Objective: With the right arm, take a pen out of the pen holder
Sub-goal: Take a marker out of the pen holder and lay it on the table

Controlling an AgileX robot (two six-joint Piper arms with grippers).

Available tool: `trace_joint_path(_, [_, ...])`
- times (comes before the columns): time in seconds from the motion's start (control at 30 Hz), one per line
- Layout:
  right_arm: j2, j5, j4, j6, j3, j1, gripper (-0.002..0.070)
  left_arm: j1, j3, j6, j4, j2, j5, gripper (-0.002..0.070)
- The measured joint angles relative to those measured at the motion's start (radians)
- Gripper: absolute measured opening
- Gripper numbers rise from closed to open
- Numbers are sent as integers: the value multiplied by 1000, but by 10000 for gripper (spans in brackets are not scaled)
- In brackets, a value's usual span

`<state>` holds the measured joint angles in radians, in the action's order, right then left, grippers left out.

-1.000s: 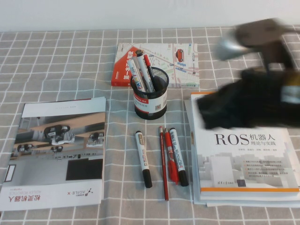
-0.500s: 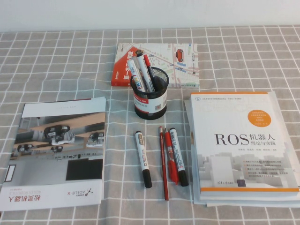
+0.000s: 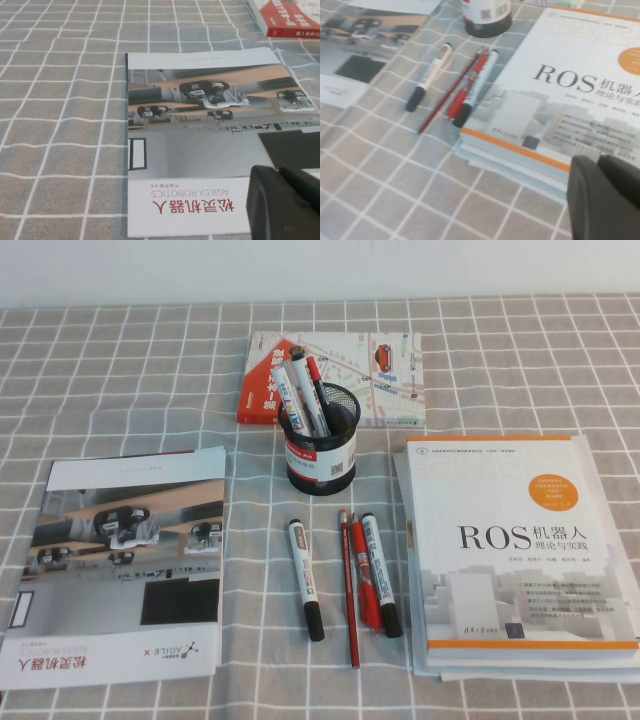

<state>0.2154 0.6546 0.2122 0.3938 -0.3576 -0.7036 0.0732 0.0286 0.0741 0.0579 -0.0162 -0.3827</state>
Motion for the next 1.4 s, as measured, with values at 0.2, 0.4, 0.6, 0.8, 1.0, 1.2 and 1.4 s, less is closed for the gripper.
trace_joint_path(0.2, [-2, -168, 201, 133, 121, 21, -12, 0, 0, 0, 0, 0, 0, -3])
trace_joint_path(0.4, [-6, -359, 321, 203, 230, 373, -12, 0, 0, 0, 0, 0, 0, -3])
trace_joint_path(0.6, [-53, -535, 336, 210, 351, 621, -12, 0, 0, 0, 0, 0, 0, -3])
trace_joint_path(0.8, [-195, -547, 340, 212, 384, 647, -12, 0, 0, 0, 0, 0, 0, -3])
trace_joint_path(1.0, [-224, -521, 331, 214, 384, 647, -12, 0, 0, 0, 0, 0, 0, -3])
trace_joint_path(1.2, [-224, -531, 311, 214, 384, 647, -12, 0, 0, 0, 0, 0, 0, -3])
trace_joint_path(1.4, [-224, -538, 88, 64, 384, 647, -12, 0, 0, 0, 0, 0, 0, -3])
